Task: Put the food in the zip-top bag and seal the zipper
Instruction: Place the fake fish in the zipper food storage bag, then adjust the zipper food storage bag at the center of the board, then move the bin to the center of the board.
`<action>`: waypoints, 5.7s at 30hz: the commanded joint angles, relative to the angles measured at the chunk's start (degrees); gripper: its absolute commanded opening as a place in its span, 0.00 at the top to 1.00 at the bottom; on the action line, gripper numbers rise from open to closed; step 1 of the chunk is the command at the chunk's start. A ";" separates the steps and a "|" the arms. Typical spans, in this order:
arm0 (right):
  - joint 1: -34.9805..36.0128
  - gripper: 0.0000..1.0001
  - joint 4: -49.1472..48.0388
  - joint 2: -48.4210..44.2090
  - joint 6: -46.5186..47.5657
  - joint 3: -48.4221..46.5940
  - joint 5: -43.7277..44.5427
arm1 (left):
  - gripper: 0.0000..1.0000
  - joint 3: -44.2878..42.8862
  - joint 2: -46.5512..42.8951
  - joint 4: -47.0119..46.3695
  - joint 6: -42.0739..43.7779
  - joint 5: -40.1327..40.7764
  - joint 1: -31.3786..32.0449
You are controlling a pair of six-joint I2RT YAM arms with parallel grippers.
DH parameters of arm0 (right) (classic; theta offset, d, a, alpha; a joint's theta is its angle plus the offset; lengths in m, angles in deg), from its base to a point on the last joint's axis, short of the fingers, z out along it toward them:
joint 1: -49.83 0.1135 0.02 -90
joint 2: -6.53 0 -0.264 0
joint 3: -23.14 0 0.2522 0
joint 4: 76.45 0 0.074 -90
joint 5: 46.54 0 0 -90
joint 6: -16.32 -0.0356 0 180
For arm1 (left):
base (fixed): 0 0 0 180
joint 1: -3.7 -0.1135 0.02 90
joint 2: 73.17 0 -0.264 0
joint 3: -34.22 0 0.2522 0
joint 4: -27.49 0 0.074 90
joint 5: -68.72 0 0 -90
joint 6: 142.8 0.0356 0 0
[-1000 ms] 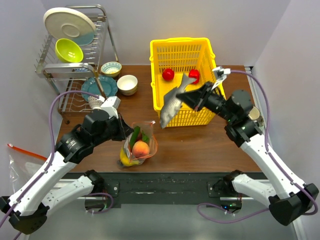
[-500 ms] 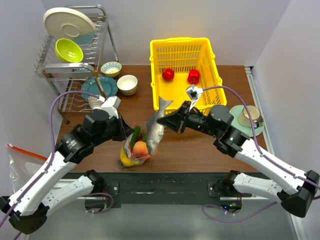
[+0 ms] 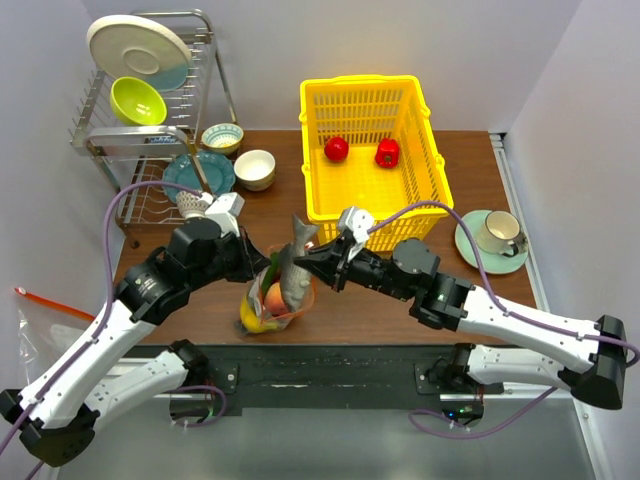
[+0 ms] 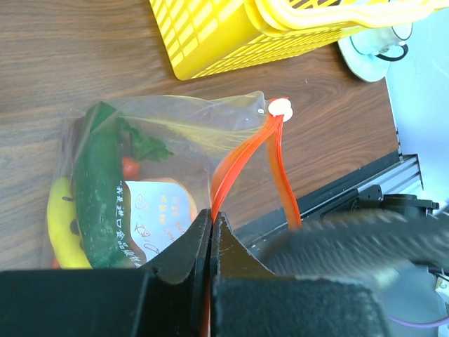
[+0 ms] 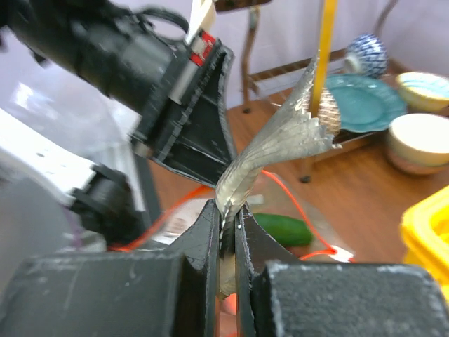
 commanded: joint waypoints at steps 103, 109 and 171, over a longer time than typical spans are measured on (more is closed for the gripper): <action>0.22 0.83 36.73 3.53 -16.62 -15.78 10.16 | 1.00 -7.65 4.34 1.27 3.29 -4.55 0.04; 0.22 0.69 42.61 1.77 -14.33 -22.27 15.25 | 1.00 -5.64 2.59 1.37 2.33 -1.90 0.04; -47.60 0.01 21.82 87.90 -35.16 -85.48 -3.63 | 1.00 -4.05 1.17 -0.66 0.48 -0.50 0.13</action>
